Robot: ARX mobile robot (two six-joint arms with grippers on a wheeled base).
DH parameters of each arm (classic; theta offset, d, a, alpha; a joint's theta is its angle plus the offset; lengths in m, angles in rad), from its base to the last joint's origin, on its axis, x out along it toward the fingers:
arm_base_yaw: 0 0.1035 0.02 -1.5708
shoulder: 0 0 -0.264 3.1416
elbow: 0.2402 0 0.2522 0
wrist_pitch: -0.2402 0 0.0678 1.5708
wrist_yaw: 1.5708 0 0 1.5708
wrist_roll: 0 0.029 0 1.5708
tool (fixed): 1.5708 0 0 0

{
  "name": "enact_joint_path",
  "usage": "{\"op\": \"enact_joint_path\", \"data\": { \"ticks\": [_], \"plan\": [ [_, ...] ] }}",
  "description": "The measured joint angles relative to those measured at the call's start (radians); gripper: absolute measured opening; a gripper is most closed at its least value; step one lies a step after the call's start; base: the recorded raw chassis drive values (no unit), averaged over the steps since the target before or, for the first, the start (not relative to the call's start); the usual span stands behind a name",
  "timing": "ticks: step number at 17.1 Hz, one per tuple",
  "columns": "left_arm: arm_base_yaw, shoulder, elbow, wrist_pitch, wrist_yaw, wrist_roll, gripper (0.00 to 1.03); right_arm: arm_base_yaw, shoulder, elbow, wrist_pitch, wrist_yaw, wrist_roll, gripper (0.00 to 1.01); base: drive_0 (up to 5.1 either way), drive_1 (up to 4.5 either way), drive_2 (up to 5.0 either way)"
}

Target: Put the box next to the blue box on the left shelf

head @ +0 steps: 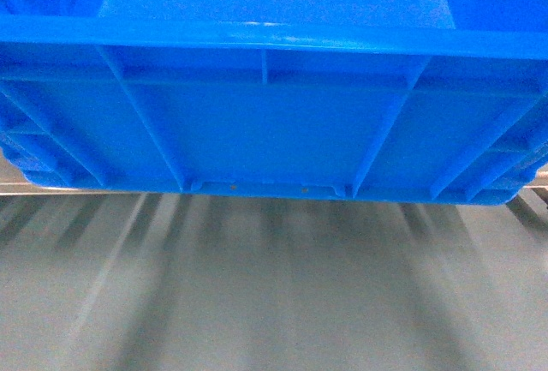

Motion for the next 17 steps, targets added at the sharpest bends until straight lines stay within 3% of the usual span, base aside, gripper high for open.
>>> {"op": "enact_joint_path", "data": {
  "ticks": [17],
  "plan": [
    [0.000, 0.000, 0.000, 0.000, 0.000, 0.000, 0.14, 0.000, 0.000, 0.000, 0.000, 0.000, 0.000, 0.08, 0.1, 4.36, -4.2]
  ]
}}
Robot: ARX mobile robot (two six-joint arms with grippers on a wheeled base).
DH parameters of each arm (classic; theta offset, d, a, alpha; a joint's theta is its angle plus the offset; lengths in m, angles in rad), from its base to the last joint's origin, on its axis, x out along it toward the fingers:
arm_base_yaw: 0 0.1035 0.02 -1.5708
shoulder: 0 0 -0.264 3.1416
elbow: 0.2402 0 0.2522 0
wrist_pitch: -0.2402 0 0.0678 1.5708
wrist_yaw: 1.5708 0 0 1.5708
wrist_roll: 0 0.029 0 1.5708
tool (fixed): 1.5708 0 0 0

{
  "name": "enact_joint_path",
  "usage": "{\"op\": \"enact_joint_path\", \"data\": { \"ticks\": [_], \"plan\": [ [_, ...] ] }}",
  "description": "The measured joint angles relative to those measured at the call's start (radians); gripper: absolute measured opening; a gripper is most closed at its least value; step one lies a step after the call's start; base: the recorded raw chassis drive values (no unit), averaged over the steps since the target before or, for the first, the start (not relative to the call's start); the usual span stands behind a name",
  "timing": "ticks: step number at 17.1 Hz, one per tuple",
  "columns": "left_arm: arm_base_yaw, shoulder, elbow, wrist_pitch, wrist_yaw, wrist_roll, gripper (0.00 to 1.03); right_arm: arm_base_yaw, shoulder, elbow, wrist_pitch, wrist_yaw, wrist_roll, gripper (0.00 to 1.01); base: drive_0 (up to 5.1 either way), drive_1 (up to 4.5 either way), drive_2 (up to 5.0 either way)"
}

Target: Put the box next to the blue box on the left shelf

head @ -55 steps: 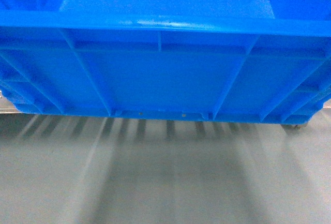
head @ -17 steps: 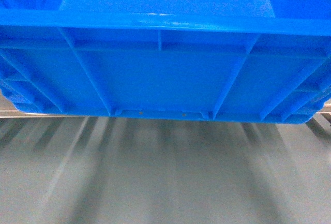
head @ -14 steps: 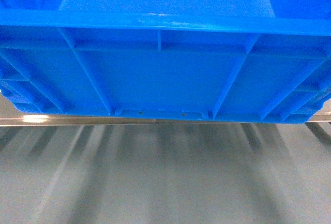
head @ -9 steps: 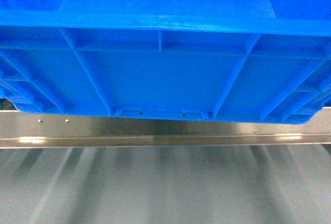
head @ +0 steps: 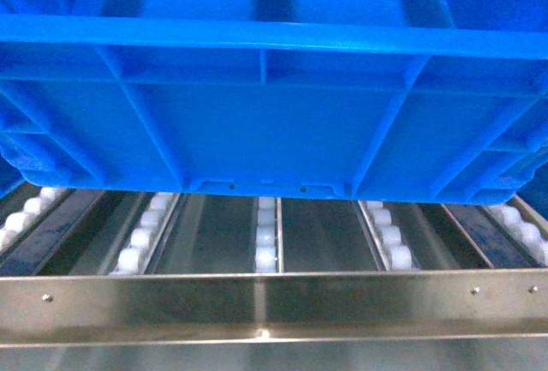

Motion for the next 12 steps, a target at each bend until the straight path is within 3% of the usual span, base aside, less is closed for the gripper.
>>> {"op": "enact_joint_path", "data": {
  "ticks": [2, 12],
  "plan": [
    [0.000, 0.000, 0.000, 0.000, 0.000, 0.000, 0.14, 0.000, 0.000, 0.000, 0.000, 0.000, 0.000, 0.08, 0.1, 4.41, -4.2],
    [0.000, 0.005, 0.000, 0.002, 0.001, -0.002, 0.14, 0.000, 0.002, 0.000, 0.000, 0.000, 0.000, 0.08, 0.0, 0.03, 0.0]
  ]
}}
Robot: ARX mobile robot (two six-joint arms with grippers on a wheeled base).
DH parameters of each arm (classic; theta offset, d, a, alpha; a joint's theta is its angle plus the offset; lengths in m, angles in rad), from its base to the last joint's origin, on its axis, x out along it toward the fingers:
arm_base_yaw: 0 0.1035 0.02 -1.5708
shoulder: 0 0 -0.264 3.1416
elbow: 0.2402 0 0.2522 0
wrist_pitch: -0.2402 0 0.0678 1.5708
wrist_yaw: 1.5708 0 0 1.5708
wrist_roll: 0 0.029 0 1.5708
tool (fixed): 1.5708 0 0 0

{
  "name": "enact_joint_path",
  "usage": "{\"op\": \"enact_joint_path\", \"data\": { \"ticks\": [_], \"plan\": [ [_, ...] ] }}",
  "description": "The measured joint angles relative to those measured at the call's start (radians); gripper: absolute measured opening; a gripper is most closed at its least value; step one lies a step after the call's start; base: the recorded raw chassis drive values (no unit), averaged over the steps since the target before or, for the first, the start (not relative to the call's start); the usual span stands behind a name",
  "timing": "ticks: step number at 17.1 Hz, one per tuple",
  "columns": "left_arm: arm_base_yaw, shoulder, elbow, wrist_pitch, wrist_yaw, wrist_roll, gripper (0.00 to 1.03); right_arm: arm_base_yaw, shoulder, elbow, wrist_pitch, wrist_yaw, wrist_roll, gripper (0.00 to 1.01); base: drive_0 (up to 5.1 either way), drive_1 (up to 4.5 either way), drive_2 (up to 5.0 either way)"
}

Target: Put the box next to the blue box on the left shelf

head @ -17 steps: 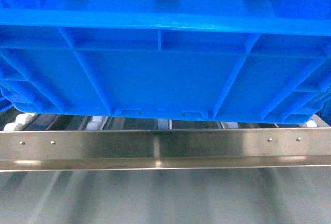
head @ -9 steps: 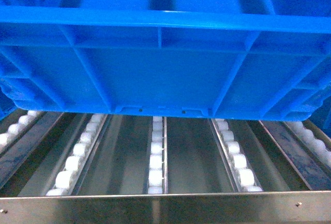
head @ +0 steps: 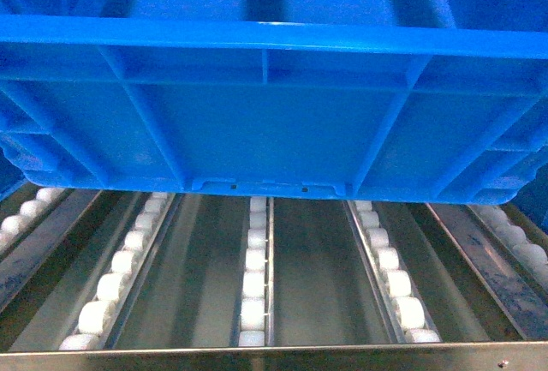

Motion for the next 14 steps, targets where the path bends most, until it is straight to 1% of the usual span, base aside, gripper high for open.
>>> {"op": "enact_joint_path", "data": {
  "ticks": [14],
  "plan": [
    [0.000, 0.000, 0.000, 0.000, 0.000, 0.000, 0.14, 0.000, 0.000, 0.000, 0.000, 0.000, 0.000, 0.08, 0.0, 0.00, 0.0]
  ]
}}
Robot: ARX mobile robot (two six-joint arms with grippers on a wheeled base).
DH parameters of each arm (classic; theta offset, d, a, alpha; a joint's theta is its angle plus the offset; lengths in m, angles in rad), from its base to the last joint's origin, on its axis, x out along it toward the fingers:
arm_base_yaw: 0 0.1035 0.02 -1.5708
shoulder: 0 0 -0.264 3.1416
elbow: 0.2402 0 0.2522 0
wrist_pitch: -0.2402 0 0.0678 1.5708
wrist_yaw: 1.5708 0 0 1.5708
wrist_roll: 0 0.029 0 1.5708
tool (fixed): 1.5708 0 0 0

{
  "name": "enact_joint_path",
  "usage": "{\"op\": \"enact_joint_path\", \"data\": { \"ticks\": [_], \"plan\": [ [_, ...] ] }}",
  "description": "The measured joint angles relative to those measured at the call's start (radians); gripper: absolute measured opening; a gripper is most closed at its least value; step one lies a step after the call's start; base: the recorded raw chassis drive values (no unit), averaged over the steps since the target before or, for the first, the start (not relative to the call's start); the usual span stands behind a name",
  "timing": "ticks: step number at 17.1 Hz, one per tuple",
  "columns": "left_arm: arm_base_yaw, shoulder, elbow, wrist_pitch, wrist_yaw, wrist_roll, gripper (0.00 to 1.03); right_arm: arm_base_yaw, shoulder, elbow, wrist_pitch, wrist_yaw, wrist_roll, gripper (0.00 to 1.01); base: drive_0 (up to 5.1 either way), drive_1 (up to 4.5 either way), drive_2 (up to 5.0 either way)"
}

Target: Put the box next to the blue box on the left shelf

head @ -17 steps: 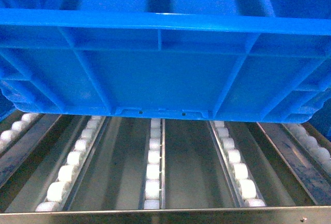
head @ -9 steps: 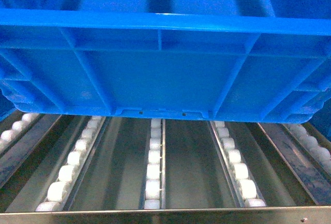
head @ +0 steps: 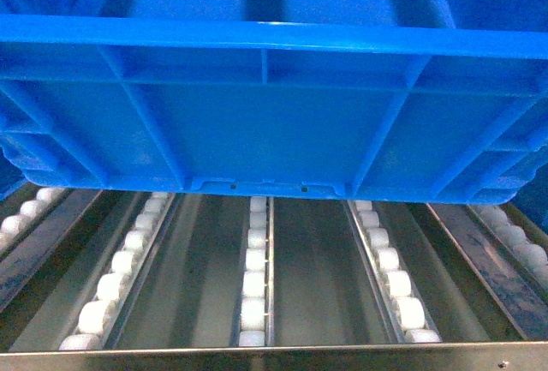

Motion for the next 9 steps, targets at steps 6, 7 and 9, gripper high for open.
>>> {"op": "enact_joint_path", "data": {
  "ticks": [6, 7, 9],
  "plan": [
    [0.000, 0.000, 0.000, 0.000, 0.000, 0.000, 0.14, 0.000, 0.000, 0.000, 0.000, 0.000, 0.000, 0.08, 0.0, 0.00, 0.0],
    [0.000, 0.000, 0.000, 0.000, 0.000, 0.000, 0.14, 0.000, 0.000, 0.000, 0.000, 0.000, 0.000, 0.08, 0.0, 0.00, 0.0],
    [0.000, 0.000, 0.000, 0.000, 0.000, 0.000, 0.14, 0.000, 0.000, 0.000, 0.000, 0.000, 0.000, 0.08, 0.0, 0.00, 0.0]
  ]
}}
